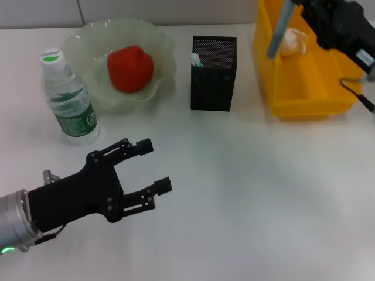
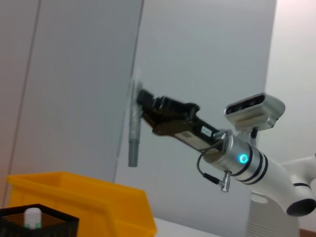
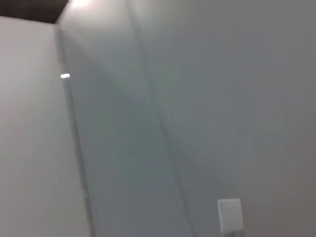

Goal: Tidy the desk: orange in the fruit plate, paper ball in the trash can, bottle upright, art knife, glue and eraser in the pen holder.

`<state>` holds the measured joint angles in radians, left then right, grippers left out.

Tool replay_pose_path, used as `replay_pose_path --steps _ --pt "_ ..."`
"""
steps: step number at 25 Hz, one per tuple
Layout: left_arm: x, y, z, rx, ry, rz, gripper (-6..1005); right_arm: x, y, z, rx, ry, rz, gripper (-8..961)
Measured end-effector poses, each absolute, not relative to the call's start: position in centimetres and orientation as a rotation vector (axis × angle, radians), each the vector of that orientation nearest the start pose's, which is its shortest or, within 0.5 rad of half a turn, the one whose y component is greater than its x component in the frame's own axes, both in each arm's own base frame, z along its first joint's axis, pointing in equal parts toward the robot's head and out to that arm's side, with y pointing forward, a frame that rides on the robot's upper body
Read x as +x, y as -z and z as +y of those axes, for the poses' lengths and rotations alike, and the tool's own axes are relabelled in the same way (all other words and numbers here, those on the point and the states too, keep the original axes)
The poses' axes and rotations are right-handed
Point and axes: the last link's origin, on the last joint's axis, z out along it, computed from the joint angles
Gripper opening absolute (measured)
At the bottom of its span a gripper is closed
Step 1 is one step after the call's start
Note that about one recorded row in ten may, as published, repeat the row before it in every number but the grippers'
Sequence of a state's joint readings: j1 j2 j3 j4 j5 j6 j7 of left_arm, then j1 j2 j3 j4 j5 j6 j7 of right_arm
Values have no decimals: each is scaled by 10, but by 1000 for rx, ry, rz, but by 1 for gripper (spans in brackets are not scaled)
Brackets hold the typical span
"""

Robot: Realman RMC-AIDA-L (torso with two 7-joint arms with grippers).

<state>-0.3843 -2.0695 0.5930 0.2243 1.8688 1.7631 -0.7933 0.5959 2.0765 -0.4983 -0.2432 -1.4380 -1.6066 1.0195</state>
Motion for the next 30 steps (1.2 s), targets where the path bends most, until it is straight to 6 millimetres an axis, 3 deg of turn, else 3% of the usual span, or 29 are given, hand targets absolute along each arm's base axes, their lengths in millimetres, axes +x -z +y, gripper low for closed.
replay_pose_path --steps 4,14,23,30 --pt "-288 40 233 -2555 1147 -408 811 226 -1 377 -2061 -1371 699 132" --pt "-285 52 228 -2569 1141 -400 811 209 28 413 -2096 -1162 801 133" --pt "-286 55 225 -2554 1147 -434 811 192 47 418 -2165 -1086 723 137" --pt "-298 58 235 -2455 1059 -531 811 188 54 421 -2181 -1029 682 139"
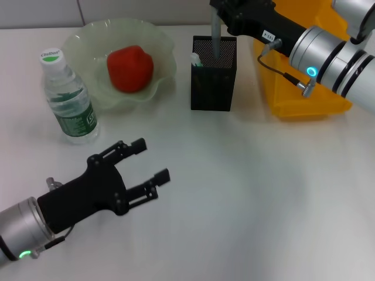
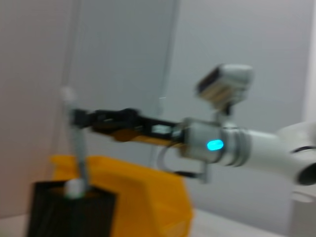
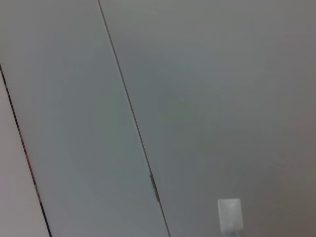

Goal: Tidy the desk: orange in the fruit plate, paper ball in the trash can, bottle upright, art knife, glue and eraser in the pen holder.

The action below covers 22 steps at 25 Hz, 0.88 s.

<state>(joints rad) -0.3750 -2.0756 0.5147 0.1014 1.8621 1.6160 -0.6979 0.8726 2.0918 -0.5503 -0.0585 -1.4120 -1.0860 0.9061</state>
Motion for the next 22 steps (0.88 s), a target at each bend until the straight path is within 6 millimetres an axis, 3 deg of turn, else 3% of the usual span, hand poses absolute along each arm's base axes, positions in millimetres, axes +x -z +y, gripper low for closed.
replay_pose_path --steps 4,22 --pt "-305 61 238 -2437 995 -545 811 189 55 421 -2175 -1015 662 141" --pt "-302 58 238 -2448 1012 -498 811 193 59 416 -2187 -994 634 148"
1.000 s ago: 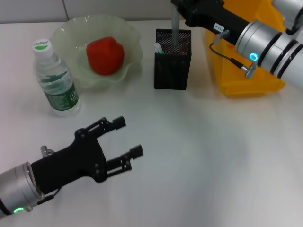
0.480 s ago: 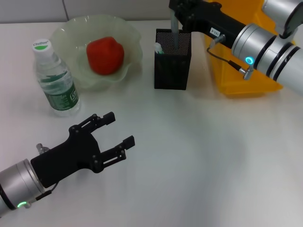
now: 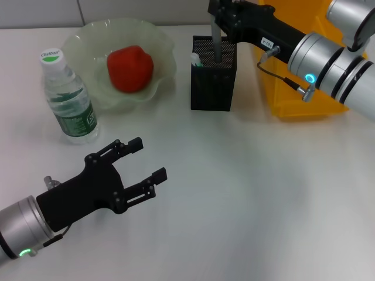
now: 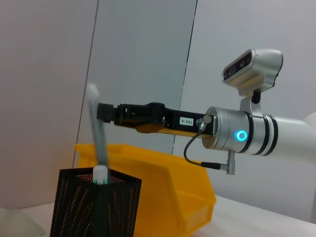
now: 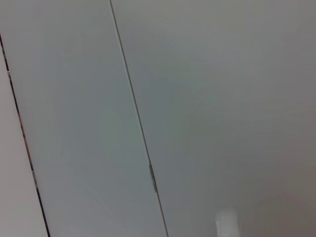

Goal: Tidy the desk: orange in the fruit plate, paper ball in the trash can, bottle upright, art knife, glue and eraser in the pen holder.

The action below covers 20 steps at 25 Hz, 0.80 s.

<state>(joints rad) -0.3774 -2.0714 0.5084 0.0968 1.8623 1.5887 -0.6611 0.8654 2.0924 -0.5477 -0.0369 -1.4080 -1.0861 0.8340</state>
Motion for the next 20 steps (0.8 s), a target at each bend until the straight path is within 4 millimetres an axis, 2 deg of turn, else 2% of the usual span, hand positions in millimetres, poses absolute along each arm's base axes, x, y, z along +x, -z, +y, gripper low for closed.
replay_pose_path --steps 4,9,13,20 --pt "-302 57 239 -2446 1013 -493 811 193 59 416 -2188 -996 634 150" --pt "-302 57 239 -2443 1012 -493 811 194 59 415 -2191 -989 622 365" --pt "-302 57 240 -2447 1009 -491 811 195 58 414 -2187 -992 624 597" --pt "-301 57 240 -2446 1012 -487 811 201 48 408 -2139 -1069 620 618"
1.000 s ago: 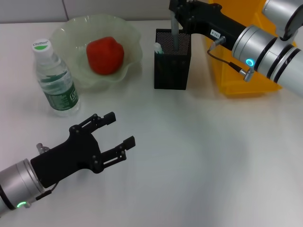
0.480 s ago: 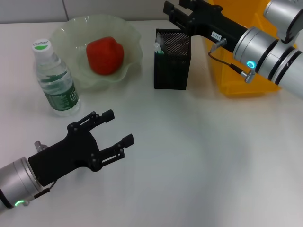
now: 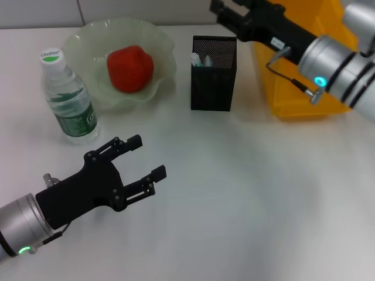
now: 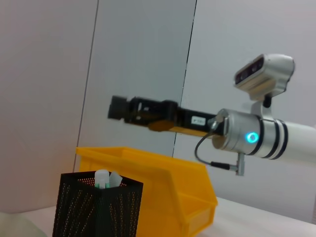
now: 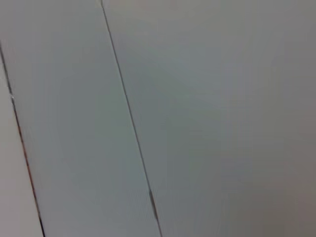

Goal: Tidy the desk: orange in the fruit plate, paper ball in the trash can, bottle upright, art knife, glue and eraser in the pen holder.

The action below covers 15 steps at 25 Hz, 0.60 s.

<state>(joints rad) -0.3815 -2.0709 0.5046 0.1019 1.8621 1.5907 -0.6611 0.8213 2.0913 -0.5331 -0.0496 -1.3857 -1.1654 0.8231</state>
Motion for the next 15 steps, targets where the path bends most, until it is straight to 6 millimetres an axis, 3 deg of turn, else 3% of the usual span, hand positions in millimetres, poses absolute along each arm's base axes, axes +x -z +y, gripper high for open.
replay_pose_path --steps 4,7,14,15 --pt "-300 57 240 -2457 1014 -484 811 208 27 394 -2117 -1195 576 617" --pt "-298 56 241 -2465 1029 -475 811 226 5 373 -2120 -1292 587 617" --pt "-294 57 243 -2497 1042 -458 811 256 -7 332 -2270 -1264 687 639" --pt "-290 59 243 -2583 1034 -459 811 261 -8 324 -2285 -1257 682 663"
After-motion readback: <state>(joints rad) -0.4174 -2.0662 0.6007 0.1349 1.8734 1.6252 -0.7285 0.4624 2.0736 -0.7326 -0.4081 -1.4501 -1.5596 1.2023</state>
